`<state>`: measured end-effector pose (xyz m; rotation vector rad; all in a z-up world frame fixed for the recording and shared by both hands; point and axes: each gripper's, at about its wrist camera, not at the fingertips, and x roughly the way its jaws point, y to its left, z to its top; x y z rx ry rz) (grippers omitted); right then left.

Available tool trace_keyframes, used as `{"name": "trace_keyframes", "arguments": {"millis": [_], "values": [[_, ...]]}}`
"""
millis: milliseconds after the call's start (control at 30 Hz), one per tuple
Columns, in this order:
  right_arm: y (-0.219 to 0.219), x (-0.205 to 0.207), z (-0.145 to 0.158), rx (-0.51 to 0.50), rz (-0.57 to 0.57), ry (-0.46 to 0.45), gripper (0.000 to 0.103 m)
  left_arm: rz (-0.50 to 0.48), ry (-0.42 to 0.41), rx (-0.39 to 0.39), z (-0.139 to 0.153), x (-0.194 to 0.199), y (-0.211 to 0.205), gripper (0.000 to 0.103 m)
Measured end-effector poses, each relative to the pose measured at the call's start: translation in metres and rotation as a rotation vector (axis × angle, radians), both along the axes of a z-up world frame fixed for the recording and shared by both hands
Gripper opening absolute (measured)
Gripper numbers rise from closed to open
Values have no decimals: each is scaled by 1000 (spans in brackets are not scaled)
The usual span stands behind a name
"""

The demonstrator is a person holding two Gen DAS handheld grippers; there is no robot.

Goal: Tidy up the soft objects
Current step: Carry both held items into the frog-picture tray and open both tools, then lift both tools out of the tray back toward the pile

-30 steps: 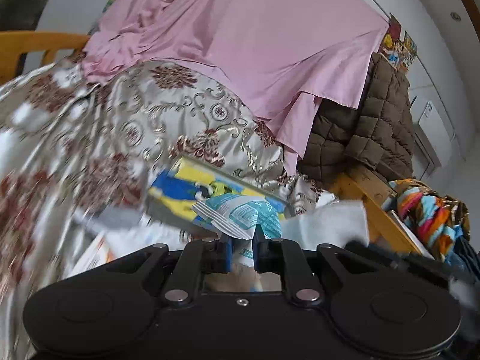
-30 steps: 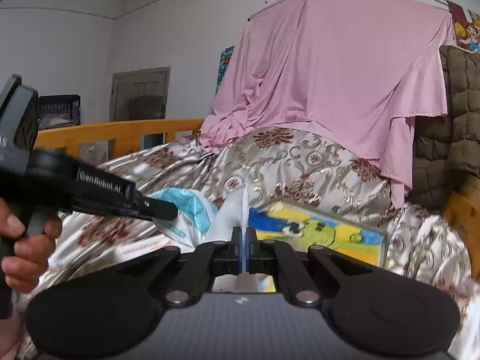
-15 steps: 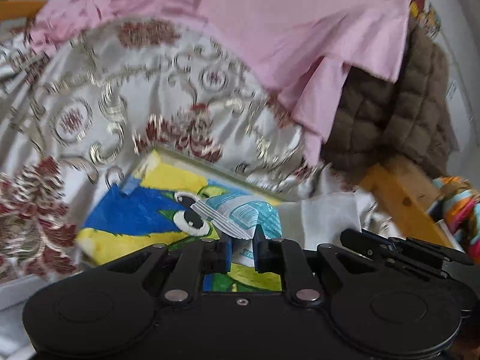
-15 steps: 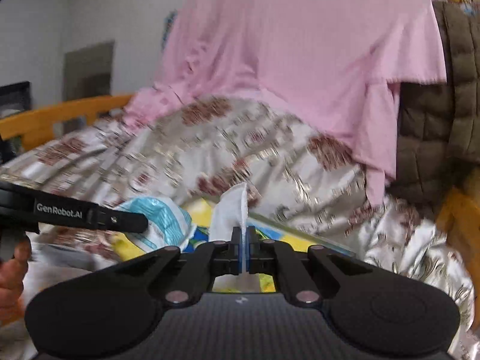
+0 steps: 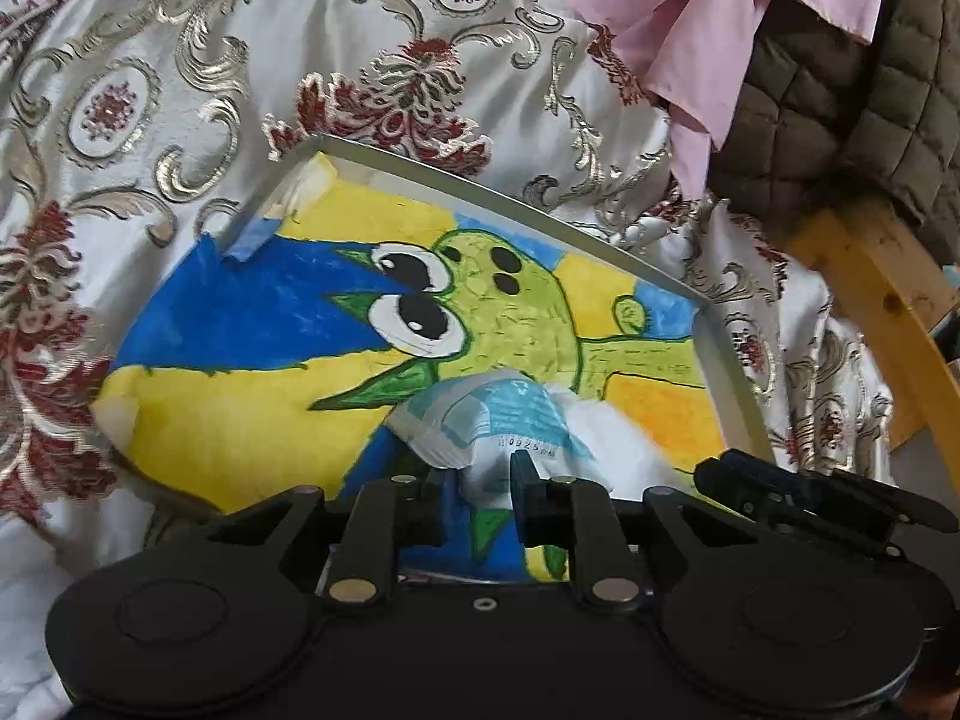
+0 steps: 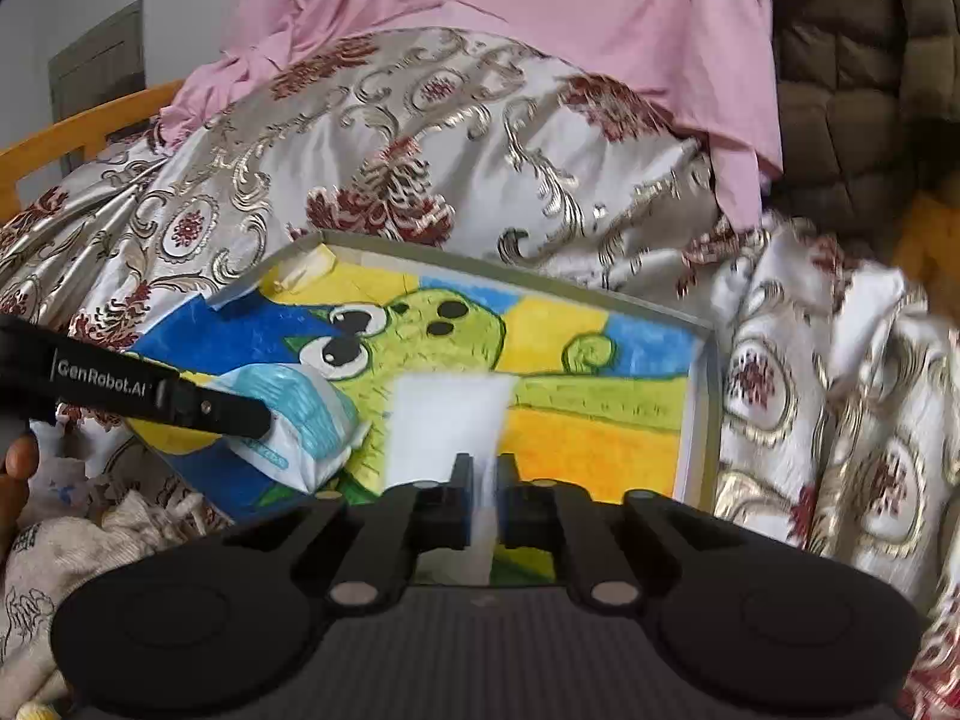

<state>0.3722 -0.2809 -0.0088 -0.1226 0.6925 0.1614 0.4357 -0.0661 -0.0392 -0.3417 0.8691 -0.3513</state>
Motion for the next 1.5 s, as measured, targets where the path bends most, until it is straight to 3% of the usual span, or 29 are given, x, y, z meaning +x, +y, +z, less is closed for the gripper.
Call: {"name": "trace_keyframes", "arguments": {"millis": [100,267,333,600,767,900,1067,1267,1500], "values": [[0,-4,0,-1,-19,-1,28,23,-19,7,10,-10,4,44],[-1,-30,20,42,-36,-59,53,72,-114,11,44,-45,12,61],[0,-49,34,59,-31,-109,65,89,-173,3,61,-66,16,67],[7,-141,112,97,-17,-303,95,169,-385,-3,131,-173,37,89],[12,-205,152,107,12,-411,102,192,-500,-18,157,-244,45,102],[17,-256,169,114,19,-489,103,194,-572,1,166,-294,46,102],[24,-310,174,103,11,-540,103,202,-593,6,161,-348,53,102],[34,-365,155,66,-8,-542,103,179,-592,58,143,-398,57,102],[46,-404,116,23,-52,-522,103,150,-558,121,114,-427,58,102]]}}
